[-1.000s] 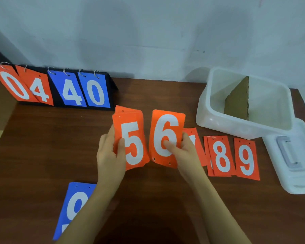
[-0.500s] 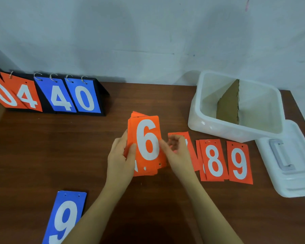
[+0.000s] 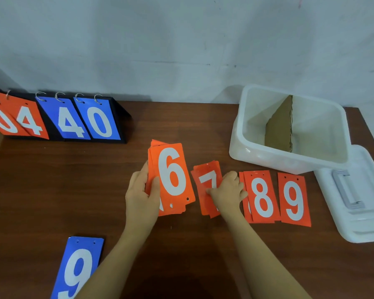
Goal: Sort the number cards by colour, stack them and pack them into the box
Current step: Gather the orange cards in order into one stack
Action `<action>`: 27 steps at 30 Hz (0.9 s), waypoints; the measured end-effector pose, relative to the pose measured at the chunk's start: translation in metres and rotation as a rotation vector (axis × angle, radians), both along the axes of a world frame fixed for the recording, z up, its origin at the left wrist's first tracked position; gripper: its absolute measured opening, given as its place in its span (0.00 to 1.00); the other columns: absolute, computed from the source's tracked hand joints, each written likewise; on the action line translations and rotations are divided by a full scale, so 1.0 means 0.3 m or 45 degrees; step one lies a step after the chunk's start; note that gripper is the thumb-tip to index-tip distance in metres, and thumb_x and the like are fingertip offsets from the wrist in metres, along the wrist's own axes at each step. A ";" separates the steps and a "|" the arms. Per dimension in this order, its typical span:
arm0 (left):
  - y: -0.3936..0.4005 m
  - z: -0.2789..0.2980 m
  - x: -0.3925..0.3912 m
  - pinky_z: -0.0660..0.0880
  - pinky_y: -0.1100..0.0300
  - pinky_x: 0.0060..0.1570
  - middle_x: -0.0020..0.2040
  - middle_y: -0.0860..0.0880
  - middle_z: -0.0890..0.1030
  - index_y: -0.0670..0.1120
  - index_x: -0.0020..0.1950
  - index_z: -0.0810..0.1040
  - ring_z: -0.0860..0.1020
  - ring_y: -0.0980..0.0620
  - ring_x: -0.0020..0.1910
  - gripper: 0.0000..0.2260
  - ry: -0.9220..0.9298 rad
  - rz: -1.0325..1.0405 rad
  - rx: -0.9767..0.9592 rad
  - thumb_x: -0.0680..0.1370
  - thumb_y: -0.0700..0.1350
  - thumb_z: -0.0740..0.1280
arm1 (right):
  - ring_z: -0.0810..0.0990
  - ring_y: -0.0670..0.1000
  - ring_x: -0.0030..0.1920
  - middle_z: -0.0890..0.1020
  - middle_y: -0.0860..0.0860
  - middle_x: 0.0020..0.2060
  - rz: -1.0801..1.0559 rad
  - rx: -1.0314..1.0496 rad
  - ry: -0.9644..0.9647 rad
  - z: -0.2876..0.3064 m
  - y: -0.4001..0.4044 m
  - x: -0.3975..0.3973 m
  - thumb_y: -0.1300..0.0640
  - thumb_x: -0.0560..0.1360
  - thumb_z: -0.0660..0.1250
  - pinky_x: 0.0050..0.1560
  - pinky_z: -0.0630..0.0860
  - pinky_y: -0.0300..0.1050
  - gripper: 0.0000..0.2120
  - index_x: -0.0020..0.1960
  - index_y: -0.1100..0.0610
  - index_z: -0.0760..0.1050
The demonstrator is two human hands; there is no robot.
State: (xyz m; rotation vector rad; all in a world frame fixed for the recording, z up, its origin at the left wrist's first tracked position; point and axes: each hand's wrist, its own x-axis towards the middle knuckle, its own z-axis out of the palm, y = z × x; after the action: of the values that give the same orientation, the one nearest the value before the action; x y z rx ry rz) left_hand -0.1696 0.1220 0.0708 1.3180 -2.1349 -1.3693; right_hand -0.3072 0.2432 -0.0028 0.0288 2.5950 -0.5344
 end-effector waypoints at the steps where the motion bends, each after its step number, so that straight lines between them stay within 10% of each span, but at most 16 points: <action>1: -0.002 0.000 0.005 0.73 0.61 0.50 0.61 0.51 0.73 0.50 0.72 0.64 0.72 0.57 0.54 0.21 0.000 0.001 -0.017 0.79 0.46 0.60 | 0.71 0.58 0.65 0.74 0.56 0.60 -0.024 -0.115 -0.010 0.002 0.002 0.008 0.58 0.71 0.72 0.68 0.60 0.53 0.24 0.59 0.55 0.62; 7: -0.017 -0.026 0.051 0.74 0.58 0.51 0.63 0.47 0.73 0.48 0.73 0.63 0.71 0.57 0.57 0.22 -0.023 -0.022 -0.142 0.79 0.45 0.60 | 0.76 0.48 0.58 0.76 0.51 0.60 -0.166 -0.685 0.035 0.136 0.050 0.063 0.59 0.77 0.65 0.49 0.74 0.35 0.18 0.65 0.55 0.66; 12: 0.012 -0.023 0.051 0.74 0.62 0.51 0.59 0.51 0.72 0.50 0.72 0.63 0.74 0.59 0.52 0.21 0.016 -0.086 -0.099 0.79 0.45 0.60 | 0.79 0.48 0.56 0.79 0.47 0.57 -0.405 -1.180 -0.272 0.214 0.047 0.088 0.57 0.75 0.68 0.49 0.77 0.40 0.16 0.61 0.51 0.70; 22: 0.118 0.004 0.014 0.71 0.65 0.54 0.58 0.57 0.68 0.51 0.73 0.62 0.71 0.60 0.55 0.22 0.099 -0.283 -0.027 0.79 0.48 0.60 | 0.79 0.43 0.49 0.80 0.43 0.47 -0.315 -1.094 -0.182 0.222 0.014 0.176 0.57 0.73 0.70 0.45 0.74 0.35 0.08 0.49 0.49 0.74; 27: 0.138 -0.010 -0.016 0.71 0.62 0.57 0.58 0.59 0.69 0.53 0.72 0.62 0.71 0.63 0.56 0.21 0.090 -0.291 0.008 0.79 0.48 0.60 | 0.77 0.46 0.52 0.79 0.47 0.50 -0.210 -0.768 0.041 0.158 0.147 0.087 0.51 0.74 0.68 0.50 0.76 0.40 0.15 0.59 0.52 0.74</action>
State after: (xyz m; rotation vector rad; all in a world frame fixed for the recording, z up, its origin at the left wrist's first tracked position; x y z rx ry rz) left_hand -0.1745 0.1633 0.0679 1.0357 -2.2907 -1.4849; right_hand -0.2810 0.2873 0.0445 0.0330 2.3678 -1.3611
